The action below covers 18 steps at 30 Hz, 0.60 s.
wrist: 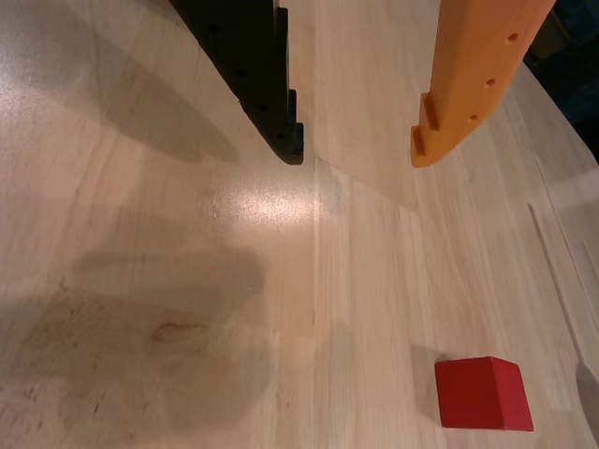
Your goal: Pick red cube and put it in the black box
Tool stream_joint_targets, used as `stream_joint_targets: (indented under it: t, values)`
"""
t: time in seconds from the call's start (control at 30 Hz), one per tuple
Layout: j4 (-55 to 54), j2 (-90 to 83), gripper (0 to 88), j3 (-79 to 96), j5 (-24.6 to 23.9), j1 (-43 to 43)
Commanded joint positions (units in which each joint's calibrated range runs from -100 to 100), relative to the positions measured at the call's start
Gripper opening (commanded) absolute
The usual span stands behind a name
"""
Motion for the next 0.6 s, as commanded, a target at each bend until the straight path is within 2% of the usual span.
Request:
stream_joint_targets:
  t: [0.0,0.57]
  values:
    - [-1.01,0.08,18.5,-2.63,0.27,0.04]
    - [-1.09,0.84,19.0,-2.99,0.39,0.12]
